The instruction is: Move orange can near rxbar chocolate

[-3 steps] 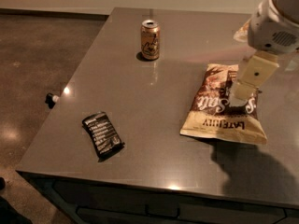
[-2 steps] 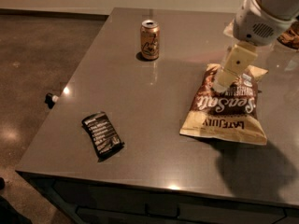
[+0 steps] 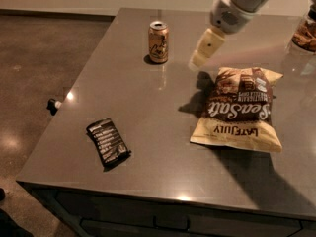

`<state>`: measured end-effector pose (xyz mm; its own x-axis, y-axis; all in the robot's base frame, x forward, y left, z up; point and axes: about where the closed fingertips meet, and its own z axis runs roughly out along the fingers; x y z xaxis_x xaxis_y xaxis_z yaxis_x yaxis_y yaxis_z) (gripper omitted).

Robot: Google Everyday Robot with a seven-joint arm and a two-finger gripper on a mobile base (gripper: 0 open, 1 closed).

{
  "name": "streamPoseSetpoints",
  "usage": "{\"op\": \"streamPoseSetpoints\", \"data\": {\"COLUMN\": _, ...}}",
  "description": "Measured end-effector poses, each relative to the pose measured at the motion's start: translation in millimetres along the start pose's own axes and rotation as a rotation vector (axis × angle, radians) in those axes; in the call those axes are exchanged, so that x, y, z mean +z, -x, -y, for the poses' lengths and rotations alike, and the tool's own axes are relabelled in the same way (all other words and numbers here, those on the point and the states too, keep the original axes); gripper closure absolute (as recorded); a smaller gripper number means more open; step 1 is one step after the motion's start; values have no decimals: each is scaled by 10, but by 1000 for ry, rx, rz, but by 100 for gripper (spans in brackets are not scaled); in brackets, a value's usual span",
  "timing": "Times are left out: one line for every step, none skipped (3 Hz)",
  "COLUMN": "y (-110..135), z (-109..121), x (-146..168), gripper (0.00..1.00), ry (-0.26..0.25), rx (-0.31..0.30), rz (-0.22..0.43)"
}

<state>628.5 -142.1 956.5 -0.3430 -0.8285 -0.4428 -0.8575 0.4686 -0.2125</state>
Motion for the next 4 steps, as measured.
{"op": "streamPoseSetpoints", "data": {"y": 318, "z": 142, "x": 271, "gripper": 0, "ry": -38, "rx": 58, "rz": 61}}
{"op": "streamPoseSetpoints", "data": {"y": 154, "z": 784, "x": 423, "gripper": 0, "ry": -125, "rx": 148, "rz": 196}}
{"op": "streamPoseSetpoints", "data": {"y": -912, "z": 2037, "x": 389, "gripper": 0, "ry": -364, "rx": 184, "rz": 363}}
{"op": "streamPoseSetpoints", "data": {"y": -1304, "z": 2517, "x": 926, "gripper": 0, "ry": -391, "rx": 66, "rz": 382}}
